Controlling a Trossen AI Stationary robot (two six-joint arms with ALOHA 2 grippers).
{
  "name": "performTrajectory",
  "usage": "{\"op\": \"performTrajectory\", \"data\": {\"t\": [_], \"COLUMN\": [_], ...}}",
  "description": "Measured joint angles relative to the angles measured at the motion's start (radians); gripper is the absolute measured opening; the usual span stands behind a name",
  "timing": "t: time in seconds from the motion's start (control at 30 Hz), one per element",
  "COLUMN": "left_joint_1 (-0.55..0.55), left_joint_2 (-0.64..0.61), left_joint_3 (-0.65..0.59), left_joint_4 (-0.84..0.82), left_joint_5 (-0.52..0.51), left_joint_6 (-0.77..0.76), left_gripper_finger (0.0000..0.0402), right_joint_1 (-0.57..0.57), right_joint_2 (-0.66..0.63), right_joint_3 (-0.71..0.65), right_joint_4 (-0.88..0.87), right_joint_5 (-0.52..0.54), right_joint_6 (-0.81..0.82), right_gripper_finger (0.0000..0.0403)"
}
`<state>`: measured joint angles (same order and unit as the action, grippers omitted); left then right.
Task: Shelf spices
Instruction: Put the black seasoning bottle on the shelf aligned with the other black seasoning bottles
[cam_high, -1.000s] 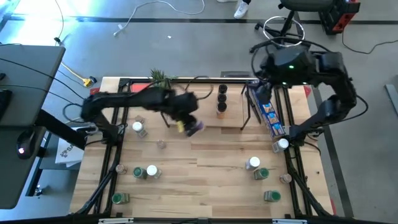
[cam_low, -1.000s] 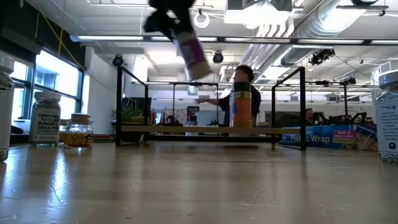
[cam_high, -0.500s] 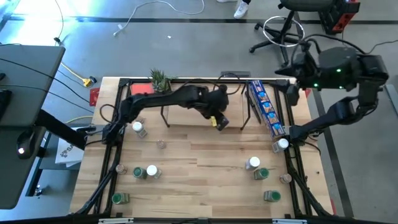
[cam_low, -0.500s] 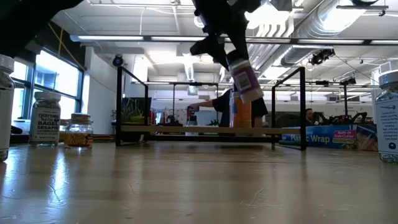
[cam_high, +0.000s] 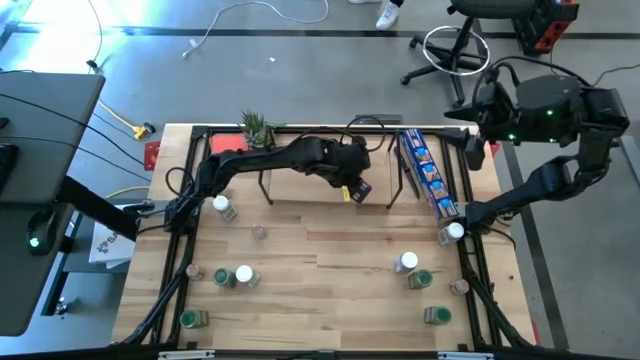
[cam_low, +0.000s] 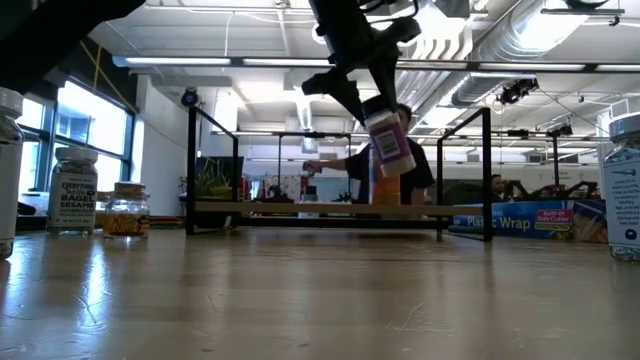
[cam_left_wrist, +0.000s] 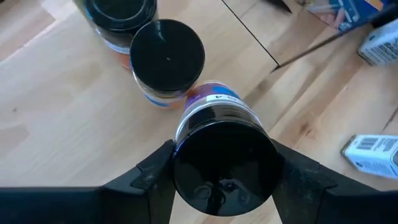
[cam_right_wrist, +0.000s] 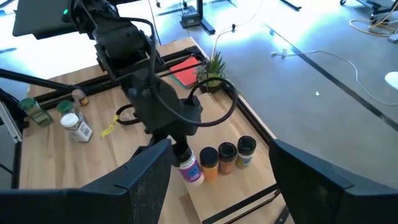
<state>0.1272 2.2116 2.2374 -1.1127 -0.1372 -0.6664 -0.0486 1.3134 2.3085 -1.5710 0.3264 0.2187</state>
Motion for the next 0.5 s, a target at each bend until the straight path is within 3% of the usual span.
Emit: {"op": "performTrajectory", "data": {"t": [0.5], "left_joint_1": [-0.003], "left_joint_2": [0.024], "left_joint_3": [-0.001], "left_joint_4": [-0.05], "left_joint_5": [0.016], "left_joint_6": [-0.065], "left_gripper_finger": [0.021], "right_joint_1": [0.0], "right_joint_2": [0.015], "right_joint_3": [0.0], "right_joint_4": [0.0], "right_joint_5": [0.0], "right_joint_6": [-0.025], "right_gripper_finger": [0.0263]}}
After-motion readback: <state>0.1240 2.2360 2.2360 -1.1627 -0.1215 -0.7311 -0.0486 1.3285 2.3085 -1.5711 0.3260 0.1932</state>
